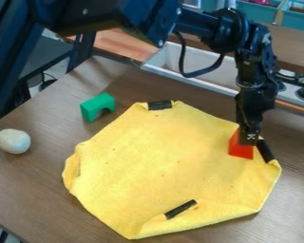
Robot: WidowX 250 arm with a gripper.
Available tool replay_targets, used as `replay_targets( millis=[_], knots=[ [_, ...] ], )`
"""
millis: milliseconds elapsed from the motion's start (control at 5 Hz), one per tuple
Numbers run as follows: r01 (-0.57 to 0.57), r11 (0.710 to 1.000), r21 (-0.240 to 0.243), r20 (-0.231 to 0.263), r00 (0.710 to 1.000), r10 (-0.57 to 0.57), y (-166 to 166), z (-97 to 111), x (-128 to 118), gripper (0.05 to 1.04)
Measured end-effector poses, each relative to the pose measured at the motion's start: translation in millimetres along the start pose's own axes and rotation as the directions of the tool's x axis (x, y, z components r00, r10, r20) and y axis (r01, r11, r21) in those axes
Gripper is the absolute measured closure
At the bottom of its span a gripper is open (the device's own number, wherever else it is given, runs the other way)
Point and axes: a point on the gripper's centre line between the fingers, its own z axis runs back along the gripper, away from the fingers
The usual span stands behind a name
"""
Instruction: Move the red figure from the yellow cloth to the left side of the table
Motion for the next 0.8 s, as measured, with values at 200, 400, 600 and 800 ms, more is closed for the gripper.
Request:
replay_targets(
  millis=[200,400,600,800],
  knots=[
    [-0.003,1.0,0.002,-0.011,1.0,0.003,-3,-3,3,0.094],
    [-0.022,1.0,0.003,-0.044,0.999,0.022,-6,-16,-2,0.164],
    [-0.028,0.999,0.019,-0.049,0.998,0.029,-5,-18,-4,0.282],
    [-0.036,0.999,0.025,-0.05,0.998,0.037,-8,-18,-8,0.282]
  ],
)
